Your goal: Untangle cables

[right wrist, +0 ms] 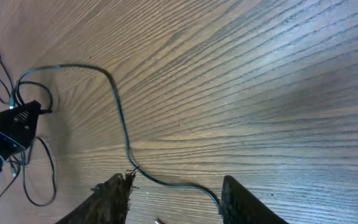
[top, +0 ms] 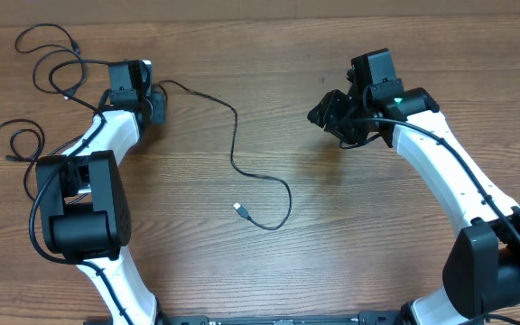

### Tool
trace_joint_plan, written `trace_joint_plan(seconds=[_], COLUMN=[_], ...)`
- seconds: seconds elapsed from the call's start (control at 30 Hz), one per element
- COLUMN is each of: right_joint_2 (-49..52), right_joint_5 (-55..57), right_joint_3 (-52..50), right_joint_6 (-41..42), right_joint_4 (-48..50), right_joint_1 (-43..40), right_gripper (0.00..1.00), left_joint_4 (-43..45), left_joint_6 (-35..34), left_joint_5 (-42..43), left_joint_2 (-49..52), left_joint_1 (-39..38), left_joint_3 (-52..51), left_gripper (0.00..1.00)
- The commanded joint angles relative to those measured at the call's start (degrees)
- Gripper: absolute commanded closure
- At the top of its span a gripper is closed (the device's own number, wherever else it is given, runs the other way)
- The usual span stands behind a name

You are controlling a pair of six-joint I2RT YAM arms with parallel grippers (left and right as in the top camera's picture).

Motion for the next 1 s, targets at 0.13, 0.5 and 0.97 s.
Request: trace_joint_plan(seconds=[0.13,0.5,0.97], right_joint_2=[0.0,0.0,0.0], right_joint_5=[2.1,-15.7,-33.6], right_joint_3=[0.0,0.0,0.0], right_joint_6=[-0.5,-10.5,-10.5], right_joint_4=[1.0,9.5,14.4], right_joint_1=[0.3,0.3,0.3], right_gripper=[0.54,0.34,0.32], left_joint_4=[-11.0,-25.7,-34.6], left_joint_6=[-0.2,9.3,9.5], left_joint_5=[10.5,41.3,43.9], left_joint_2=[-5.4,-24.2,-29.8], left_joint_1=[-0.7,-4.9,-11.7], left_joint_3=[4.8,6.8,6.8], left_gripper=[0.96,0.96,0.96])
